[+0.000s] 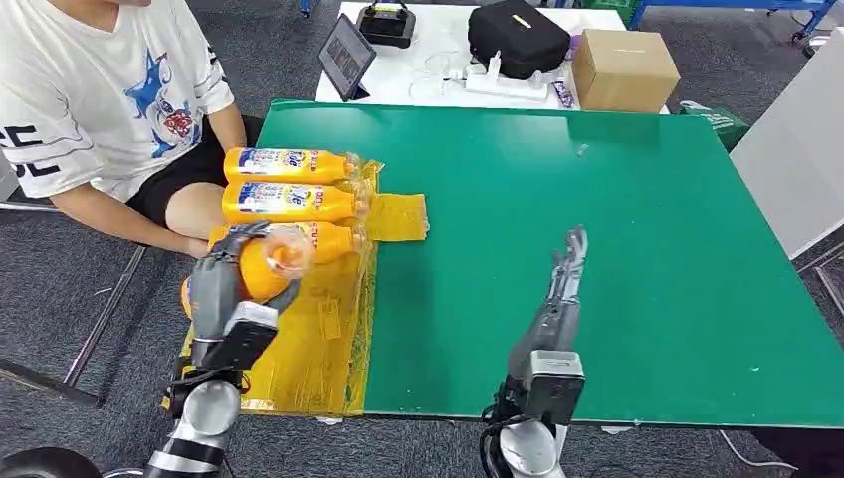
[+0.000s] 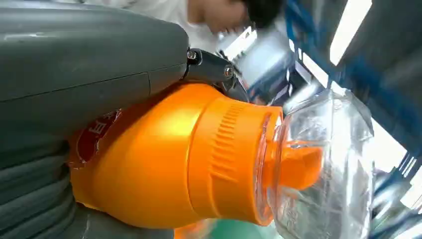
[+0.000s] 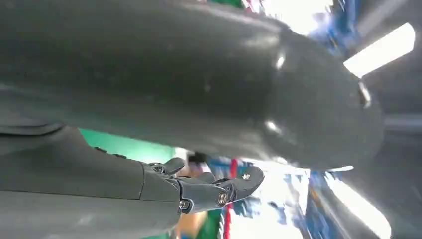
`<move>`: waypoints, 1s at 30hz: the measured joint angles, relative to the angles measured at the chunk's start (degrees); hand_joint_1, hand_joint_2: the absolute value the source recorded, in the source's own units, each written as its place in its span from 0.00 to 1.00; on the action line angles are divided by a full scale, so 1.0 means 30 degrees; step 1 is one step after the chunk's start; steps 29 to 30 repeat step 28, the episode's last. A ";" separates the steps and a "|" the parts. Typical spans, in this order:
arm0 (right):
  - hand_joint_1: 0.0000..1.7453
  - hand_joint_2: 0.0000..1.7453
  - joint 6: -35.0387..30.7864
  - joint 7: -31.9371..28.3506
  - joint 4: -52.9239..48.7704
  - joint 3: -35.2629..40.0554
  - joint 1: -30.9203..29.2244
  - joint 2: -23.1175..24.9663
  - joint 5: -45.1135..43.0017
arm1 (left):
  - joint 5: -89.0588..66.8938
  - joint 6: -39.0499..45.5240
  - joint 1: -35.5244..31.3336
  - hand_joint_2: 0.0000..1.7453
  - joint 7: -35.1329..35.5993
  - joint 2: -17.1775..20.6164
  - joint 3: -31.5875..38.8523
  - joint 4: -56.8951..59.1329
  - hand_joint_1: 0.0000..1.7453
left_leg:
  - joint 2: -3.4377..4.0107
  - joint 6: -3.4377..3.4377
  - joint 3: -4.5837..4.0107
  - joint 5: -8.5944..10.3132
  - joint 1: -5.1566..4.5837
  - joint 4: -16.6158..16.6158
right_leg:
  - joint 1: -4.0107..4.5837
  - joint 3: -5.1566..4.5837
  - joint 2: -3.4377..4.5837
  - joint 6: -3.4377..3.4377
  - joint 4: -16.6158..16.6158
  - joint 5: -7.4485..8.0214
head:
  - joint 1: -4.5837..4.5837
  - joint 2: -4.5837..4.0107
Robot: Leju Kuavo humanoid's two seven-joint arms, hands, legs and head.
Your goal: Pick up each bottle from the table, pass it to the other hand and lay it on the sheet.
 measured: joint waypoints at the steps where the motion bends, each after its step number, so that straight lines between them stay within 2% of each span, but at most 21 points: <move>1: 0.00 0.00 -0.0357 -0.0036 -0.0400 0.0015 -0.0096 -0.0044 0.0350 | -0.1202 -0.0175 -0.0323 1.00 0.0283 0.0167 -0.0262 0.0773 1.00 | 0.0006 0.0000 0.0003 0.0000 0.0000 0.0000 | 0.0000 0.0001 0.0002 -0.0002 0.0000 0.0003 | 0.0000 0.0000; 5: 0.00 0.00 -0.0778 -0.0051 -0.1164 0.0343 -0.0640 -0.0167 0.2120 | -0.4433 -0.0144 -0.2121 1.00 0.0603 0.0517 -0.1494 0.4890 1.00 | 0.0013 -0.0016 0.0004 0.0020 0.0001 0.0000 | 0.0001 0.0005 0.0005 -0.0008 0.0004 0.0016 | 0.0000 0.0000; 13: 0.00 0.00 -0.0800 -0.0051 -0.1426 0.1172 -0.1536 -0.0415 0.2279 | -0.6813 0.0146 -0.4659 1.00 0.0953 0.0939 -0.3387 1.1175 1.00 | 0.0020 -0.0018 0.0000 0.0024 0.0004 0.0000 | 0.0003 0.0001 0.0005 -0.0009 0.0015 0.0018 | 0.0000 0.0000; 21: 0.00 0.00 -0.0137 -0.0051 -0.1186 0.1428 -0.1868 -0.0561 0.1347 | -0.6558 0.0489 -0.5585 1.00 0.0224 0.0975 -0.3977 1.3949 1.00 | 0.0006 -0.0018 0.0002 0.0022 0.0003 0.0000 | 0.0002 0.0013 0.0001 -0.0009 0.0013 0.0014 | 0.0007 0.0000; 22: 0.00 0.00 -0.0100 -0.0051 -0.1142 0.1457 -0.1890 -0.0568 0.1347 | -0.6529 0.0482 -0.5644 1.00 0.0202 0.0975 -0.3999 1.4088 0.43 | 0.0005 -0.0018 0.0009 0.0022 0.0003 0.0000 | 0.0003 0.0019 -0.0001 -0.0009 0.0014 0.0014 | -0.0007 0.0000; 23: 0.00 0.00 -0.0036 -0.0051 -0.1099 0.1472 -0.1916 -0.0575 0.1347 | -0.6457 0.0396 -0.5696 0.00 0.0195 0.0975 -0.4013 1.4196 0.01 | 0.0005 -0.0018 0.0015 0.0022 0.0003 -0.0001 | 0.0003 0.0026 -0.0001 -0.0010 0.0015 0.0014 | 0.0000 0.0000; 30: 0.00 0.00 0.0571 -0.0051 -0.0836 0.1457 -0.1947 -0.0583 0.1318 | -0.5438 -0.0813 -0.5822 0.00 0.0063 0.1034 -0.4042 1.4335 0.00 | 0.0001 -0.0020 0.0105 0.0022 0.0003 -0.0003 | 0.0003 0.0114 -0.0003 -0.0013 0.0021 0.0011 | -0.0007 0.0000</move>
